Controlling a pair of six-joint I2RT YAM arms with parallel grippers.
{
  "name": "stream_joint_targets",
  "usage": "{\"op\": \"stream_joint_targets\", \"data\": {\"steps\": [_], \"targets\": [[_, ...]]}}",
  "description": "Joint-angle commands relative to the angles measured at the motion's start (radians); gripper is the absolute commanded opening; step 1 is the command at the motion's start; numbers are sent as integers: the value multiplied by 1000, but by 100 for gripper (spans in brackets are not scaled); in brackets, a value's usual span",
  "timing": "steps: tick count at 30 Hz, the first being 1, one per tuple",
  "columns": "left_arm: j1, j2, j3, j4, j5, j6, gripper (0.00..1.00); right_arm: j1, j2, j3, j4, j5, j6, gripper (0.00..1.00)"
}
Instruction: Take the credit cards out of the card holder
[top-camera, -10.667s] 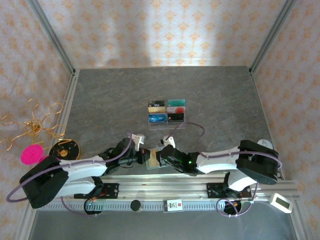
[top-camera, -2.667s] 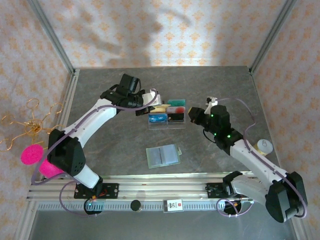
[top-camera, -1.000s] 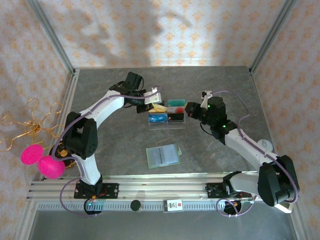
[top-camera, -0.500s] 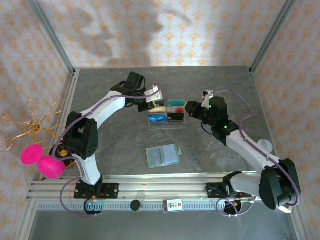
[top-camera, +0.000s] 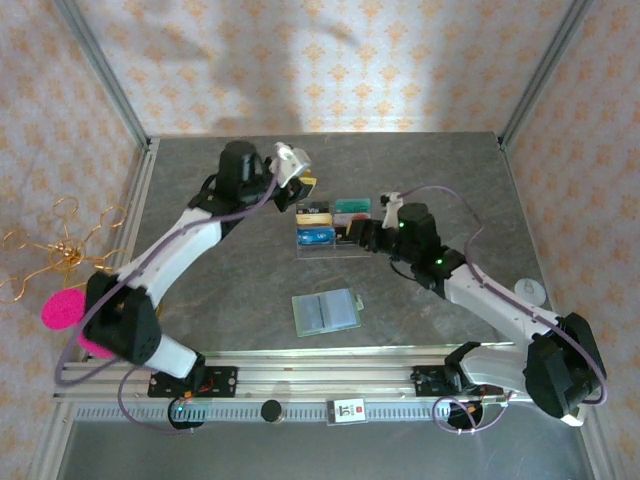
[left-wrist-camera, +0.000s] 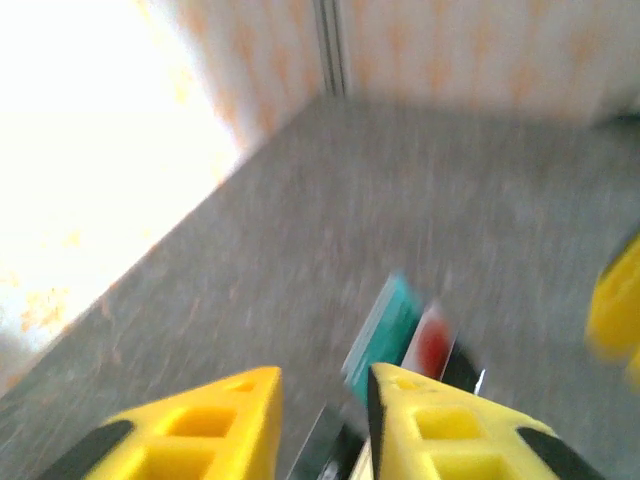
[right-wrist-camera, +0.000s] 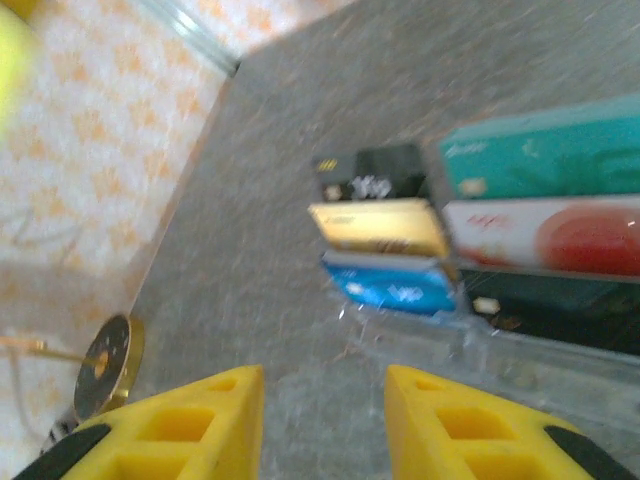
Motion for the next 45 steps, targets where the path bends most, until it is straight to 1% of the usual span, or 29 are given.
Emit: {"op": "stream_joint_targets", "data": {"steps": [1,2,3,4,5,8,11,13,17,22,25,26,28,29,32,34,35,38,40,42,43,45], "targets": [[-14,-117,-224,510,44,-470,35,109,6,-37,-34,95,-42,36],[-19,-153,-315,627,6,-582,39,157,31,-45,-40,128,-46,36],[-23,-182,-389,718,-9,-664,40,205,46,-53,-45,161,-46,36],[-30,-203,-448,773,-44,-735,40,243,64,-57,-49,184,-43,36],[-37,-224,-501,802,-96,-805,41,287,83,-65,-51,209,-41,37],[-57,-261,-638,846,-155,-954,39,420,148,-67,-60,306,-32,37],[-92,-295,-732,854,-194,-1024,38,531,234,-31,-87,410,-31,37],[-111,-320,-771,817,-245,-1055,38,589,296,6,-113,470,-30,37],[-121,-374,-817,748,-288,-1064,38,673,417,78,-167,583,-23,38],[-125,-428,-852,690,-306,-1044,38,709,522,140,-243,674,1,38],[-140,-450,-869,672,-310,-1039,38,720,554,154,-284,698,17,37],[-145,-457,-872,660,-317,-1036,38,724,565,156,-299,707,24,34],[-165,-472,-878,648,-325,-1026,38,728,578,154,-314,719,39,24],[-178,-478,-881,639,-330,-1019,38,728,579,147,-309,716,48,18],[-210,-502,-889,592,-355,-1014,36,728,560,114,-265,715,76,4],[-230,-523,-903,566,-375,-1021,35,728,522,80,-212,721,98,0],[-243,-533,-912,546,-391,-1026,33,728,492,54,-164,720,104,0],[-286,-545,-933,482,-420,-1031,21,727,407,-13,-34,702,116,0],[-312,-540,-942,436,-428,-1030,9,727,368,-46,38,685,116,0],[-343,-530,-943,392,-432,-1019,2,725,349,-63,86,666,115,0],[-361,-522,-944,372,-437,-1013,0,725,344,-67,99,659,116,0],[-398,-504,-945,351,-446,-1004,0,726,342,-72,109,660,126,0]]}}
